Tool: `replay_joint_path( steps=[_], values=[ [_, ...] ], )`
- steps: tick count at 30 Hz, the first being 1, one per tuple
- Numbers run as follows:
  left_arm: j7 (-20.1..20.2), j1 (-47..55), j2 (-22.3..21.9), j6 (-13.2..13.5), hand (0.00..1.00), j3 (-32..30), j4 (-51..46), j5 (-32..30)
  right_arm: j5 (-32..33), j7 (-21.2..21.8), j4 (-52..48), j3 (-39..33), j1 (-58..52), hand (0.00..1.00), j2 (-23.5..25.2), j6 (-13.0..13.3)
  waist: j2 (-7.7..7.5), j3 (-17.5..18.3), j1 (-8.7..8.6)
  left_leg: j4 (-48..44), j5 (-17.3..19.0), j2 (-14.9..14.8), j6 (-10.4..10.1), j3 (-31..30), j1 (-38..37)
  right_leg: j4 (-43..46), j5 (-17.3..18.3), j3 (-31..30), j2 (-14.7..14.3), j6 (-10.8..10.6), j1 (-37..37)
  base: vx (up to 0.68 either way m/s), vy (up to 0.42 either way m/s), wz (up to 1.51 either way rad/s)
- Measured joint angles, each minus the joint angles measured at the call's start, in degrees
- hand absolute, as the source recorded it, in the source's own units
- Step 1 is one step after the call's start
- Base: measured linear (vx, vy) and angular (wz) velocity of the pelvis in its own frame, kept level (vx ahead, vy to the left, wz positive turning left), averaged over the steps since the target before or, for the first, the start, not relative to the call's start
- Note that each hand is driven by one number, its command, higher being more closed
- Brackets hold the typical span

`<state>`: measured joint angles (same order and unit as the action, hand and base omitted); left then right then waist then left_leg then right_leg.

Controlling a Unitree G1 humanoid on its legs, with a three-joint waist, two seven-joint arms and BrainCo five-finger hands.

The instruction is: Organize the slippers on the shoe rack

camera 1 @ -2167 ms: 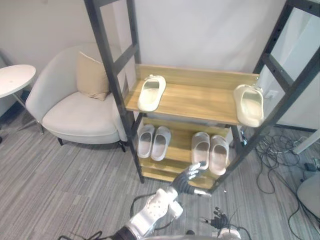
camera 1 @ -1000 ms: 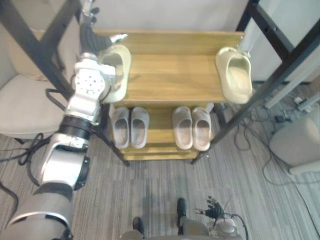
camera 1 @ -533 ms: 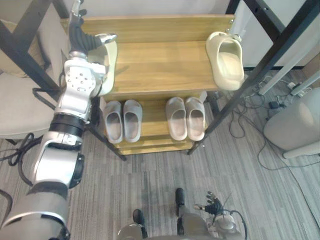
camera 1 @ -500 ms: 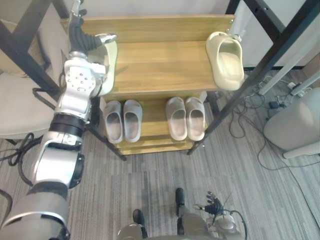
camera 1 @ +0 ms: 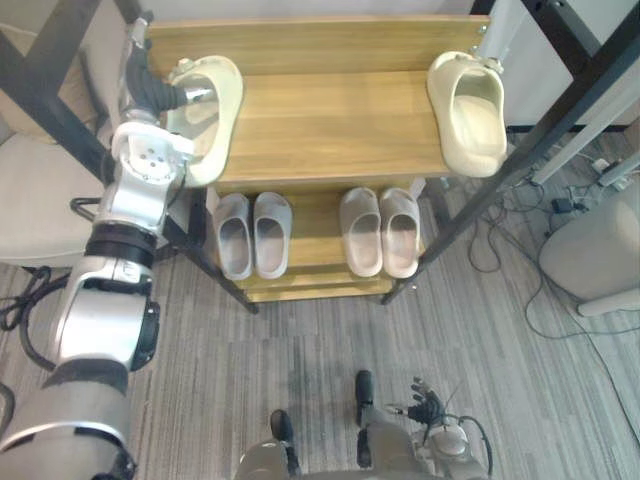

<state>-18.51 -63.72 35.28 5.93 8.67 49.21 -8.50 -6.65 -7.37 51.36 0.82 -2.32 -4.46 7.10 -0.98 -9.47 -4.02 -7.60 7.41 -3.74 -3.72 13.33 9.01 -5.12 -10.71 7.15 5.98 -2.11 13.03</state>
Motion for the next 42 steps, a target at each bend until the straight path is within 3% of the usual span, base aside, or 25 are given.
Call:
replay_joint_path(
  steps=[14,15,22,30,36,42],
  values=[
    [2.0,-5.8,1.3,-2.7,0.00,3.4,3.5,-10.9,0.5,0.0,-0.2,1.6,0.8,0.00,0.6,0.4,-0.11,-1.5,-0.04,-0.7,0.0,-0.1,0.0,0.1,1.2,0.0,-0.2,-0.1,0.0,0.1,1.0,-0.01,0.002,0.00],
    [2.6,-6.1,1.4,-3.0,1.00,4.1,3.7,-12.3,0.6,0.0,-0.4,1.6,0.8,0.00,0.6,0.4,-0.11,-1.6,-0.06,-0.7,0.0,-0.1,0.0,0.2,1.2,0.0,-0.2,-0.2,0.0,0.1,1.0,0.00,0.000,0.00],
    [5.1,-10.6,3.8,-3.9,1.00,9.1,3.9,-17.1,2.5,0.1,-1.1,1.7,1.5,0.00,0.6,0.5,-0.18,-3.7,-0.15,-1.3,0.1,-0.3,0.0,0.7,2.2,0.0,-0.6,-0.8,0.0,0.2,2.1,-0.02,0.009,-0.03],
    [5.0,-12.2,4.5,-3.8,1.00,10.0,3.9,-17.3,2.7,0.1,-1.8,1.7,1.6,0.00,0.7,0.5,-0.20,-3.9,-1.03,-1.5,0.1,-0.2,0.0,1.3,2.4,0.0,-1.0,-1.5,0.1,0.3,2.7,-0.01,0.015,-0.04],
    [5.0,-12.2,4.1,-3.9,1.00,10.3,3.9,-17.0,2.7,0.2,-2.0,1.8,1.6,0.00,0.6,0.4,-0.21,-3.9,-1.25,-1.6,0.1,-0.2,0.1,1.4,2.2,0.0,-1.3,-1.7,0.1,0.3,2.5,-0.02,0.009,-0.01],
    [4.7,-12.0,0.3,-3.9,1.00,10.3,3.1,-16.0,2.7,0.3,-1.9,2.2,1.6,0.00,0.4,0.2,-0.25,-3.9,-1.81,-1.5,0.1,-0.1,0.1,1.2,1.2,0.0,-1.3,-1.6,0.3,0.3,1.4,-0.01,0.011,0.01]
  ],
)
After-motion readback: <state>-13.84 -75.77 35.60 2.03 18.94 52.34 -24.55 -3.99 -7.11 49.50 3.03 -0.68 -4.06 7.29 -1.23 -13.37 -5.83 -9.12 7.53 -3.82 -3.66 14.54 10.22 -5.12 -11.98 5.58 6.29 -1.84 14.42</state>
